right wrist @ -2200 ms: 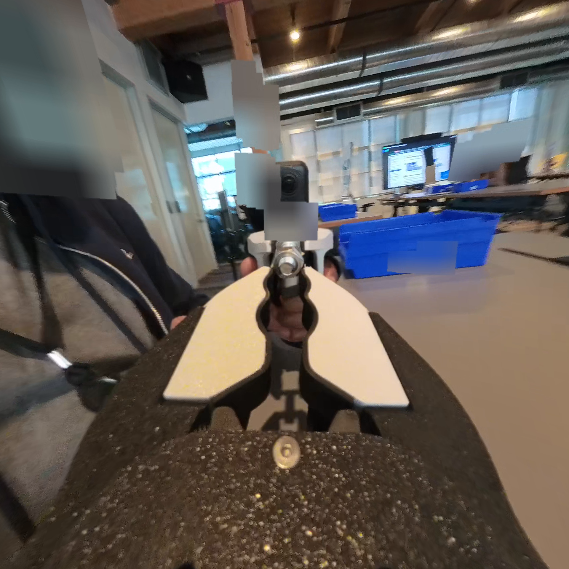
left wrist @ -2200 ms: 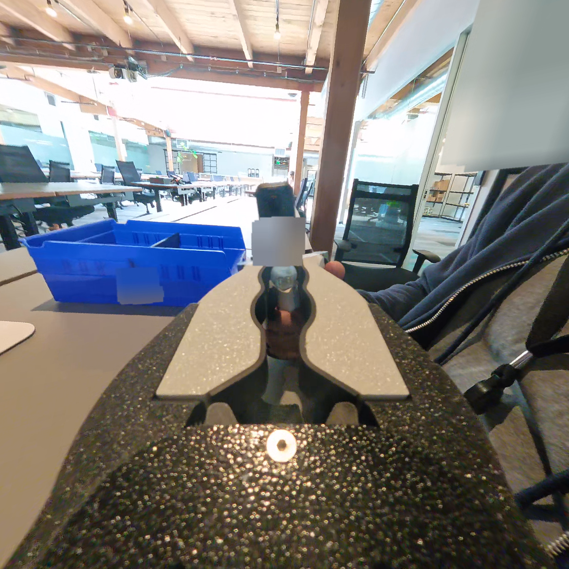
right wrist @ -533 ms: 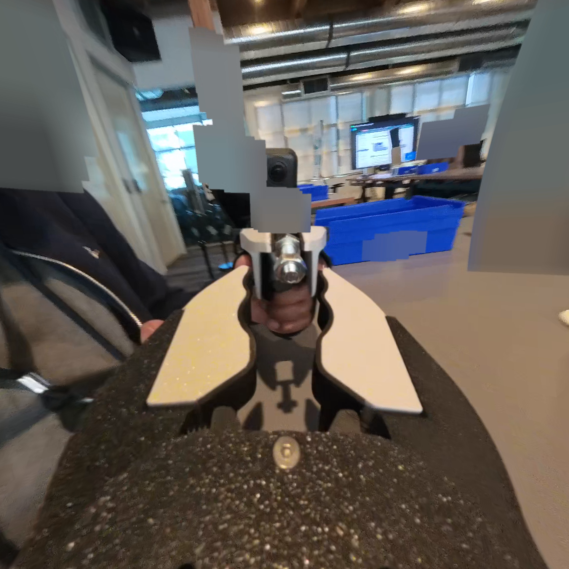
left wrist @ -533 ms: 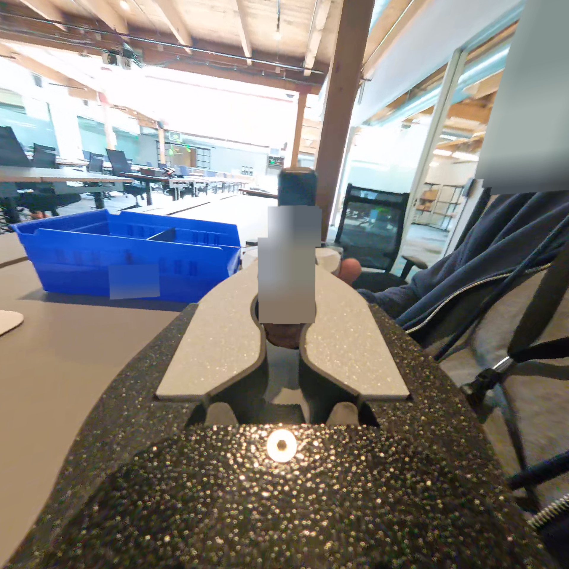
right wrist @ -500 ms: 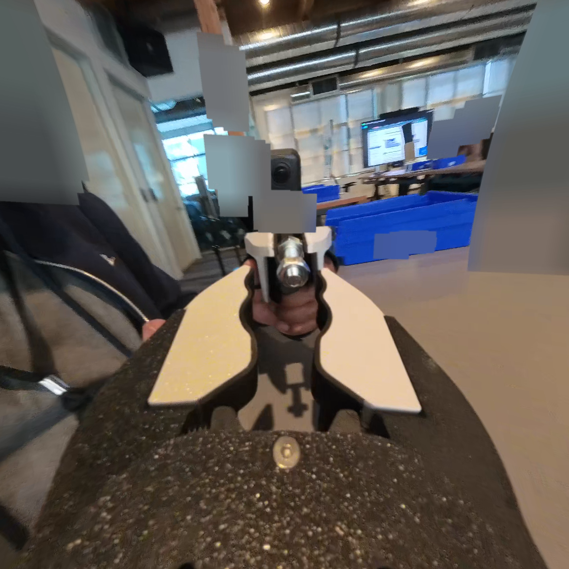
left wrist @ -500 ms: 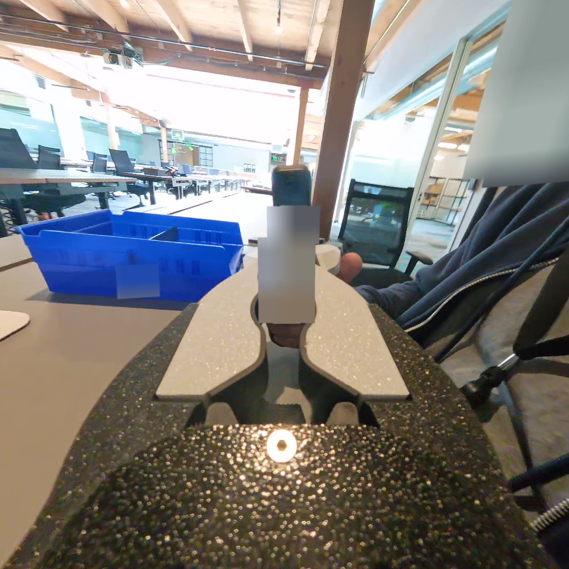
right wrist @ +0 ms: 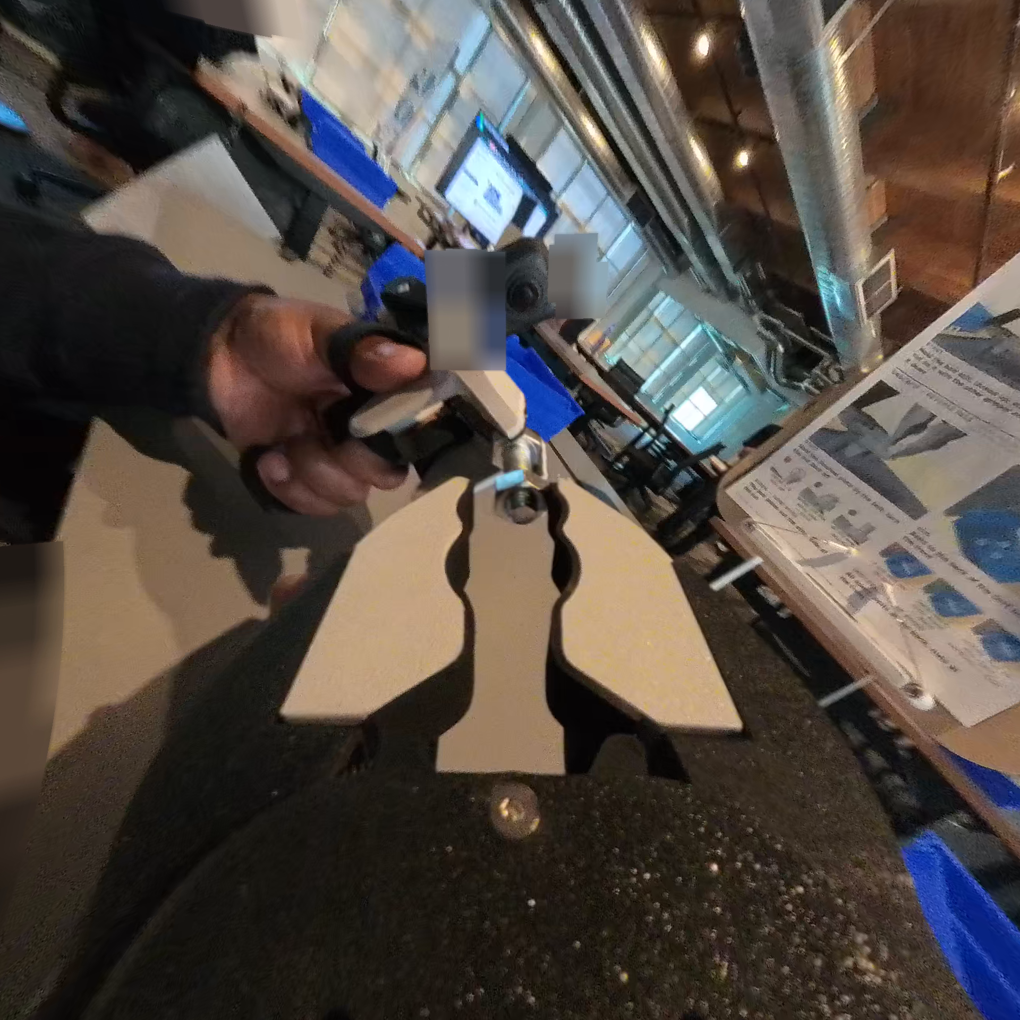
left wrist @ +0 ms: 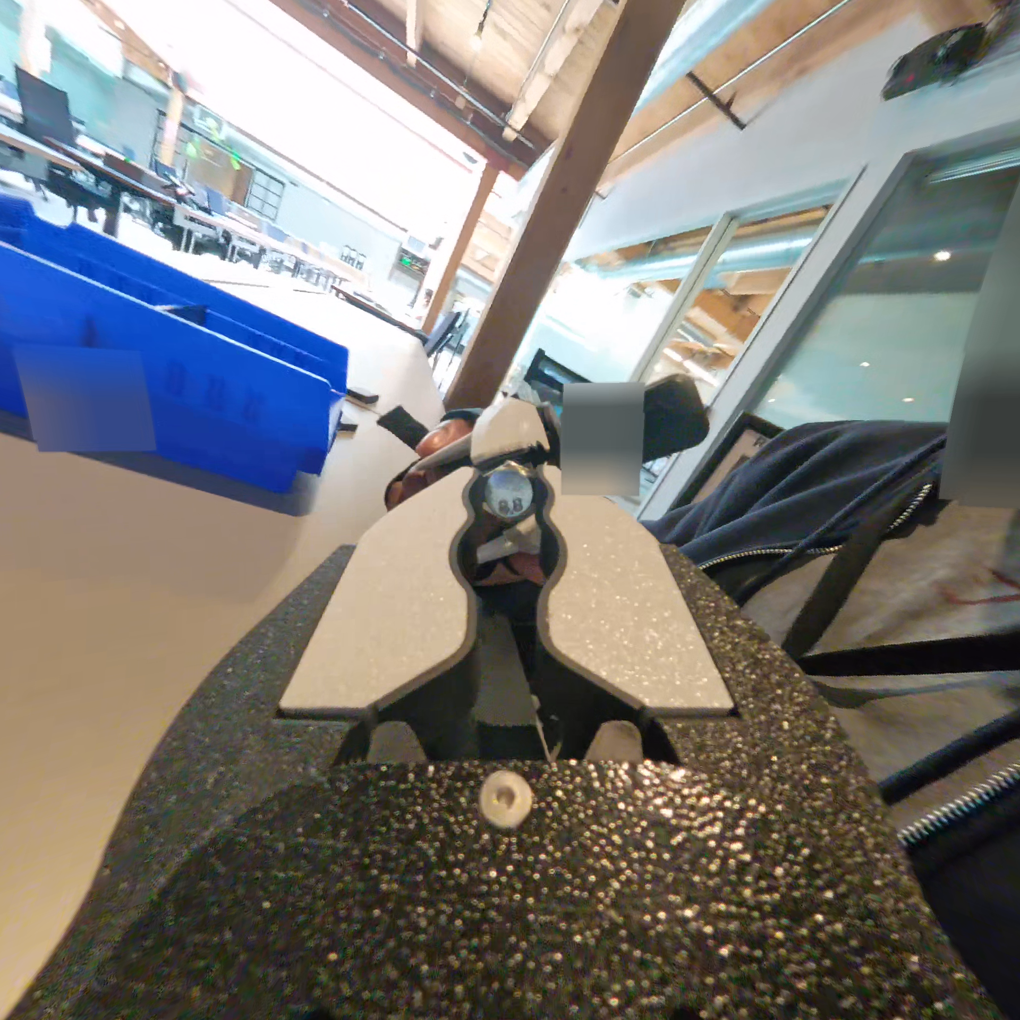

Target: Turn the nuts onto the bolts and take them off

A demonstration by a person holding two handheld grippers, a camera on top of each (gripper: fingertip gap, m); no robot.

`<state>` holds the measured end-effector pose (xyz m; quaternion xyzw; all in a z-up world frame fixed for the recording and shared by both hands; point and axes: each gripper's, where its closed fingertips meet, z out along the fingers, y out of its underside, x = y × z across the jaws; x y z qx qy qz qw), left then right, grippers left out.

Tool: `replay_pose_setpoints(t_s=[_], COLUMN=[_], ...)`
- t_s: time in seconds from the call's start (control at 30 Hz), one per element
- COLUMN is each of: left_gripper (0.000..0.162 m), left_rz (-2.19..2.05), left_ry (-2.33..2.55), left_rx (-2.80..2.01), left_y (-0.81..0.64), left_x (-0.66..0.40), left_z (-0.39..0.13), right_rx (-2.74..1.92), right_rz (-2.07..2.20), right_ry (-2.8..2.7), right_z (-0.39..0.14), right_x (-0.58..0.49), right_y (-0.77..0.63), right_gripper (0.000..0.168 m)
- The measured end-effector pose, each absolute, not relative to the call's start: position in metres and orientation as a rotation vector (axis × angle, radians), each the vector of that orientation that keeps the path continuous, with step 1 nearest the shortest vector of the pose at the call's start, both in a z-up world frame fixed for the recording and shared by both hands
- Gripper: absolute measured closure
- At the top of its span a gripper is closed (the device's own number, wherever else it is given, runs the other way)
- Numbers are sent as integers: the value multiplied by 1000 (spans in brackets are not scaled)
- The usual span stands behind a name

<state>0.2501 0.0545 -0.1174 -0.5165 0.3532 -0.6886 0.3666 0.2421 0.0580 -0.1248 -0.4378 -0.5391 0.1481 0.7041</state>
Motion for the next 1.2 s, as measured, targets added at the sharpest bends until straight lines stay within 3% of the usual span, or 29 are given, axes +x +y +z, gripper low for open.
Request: replay_pose_setpoints(t_s=[0.13,0.27,0.37,0.47,0.7,0.87,1.2], left_gripper=[145,144,144,145,145,145,145], left_rz=[-1650,-1510,-1456,-1491,-1849,-1819,-1165], left_ry=[911,975,1013,1009,888,841,1000], left_rx=[-1280,-1256,-1229,-1250,-1333,-1289,-1691], left_y=[58,56,52,52,54,61,110], left_x=[246,249,251,251,250,243,242], left_z=[-112,-113,-112,-114,-118,-111,-173], right_rx=[-1093,-1205,-1256,-1210,-942,-998,-1348], right_rz=[642,1031,1203,1034,191,367,651], right_ry=[-1106,-999,-996,-1052,-1203,-1096,-1027], right_z=[-119,-115,-118,-122,-123,-112,-133], right_x=[242,242,240,240,242,247,261], right_y=[56,57,53,55,59,58,87], right_gripper=[125,125,151,151,150,126,131])
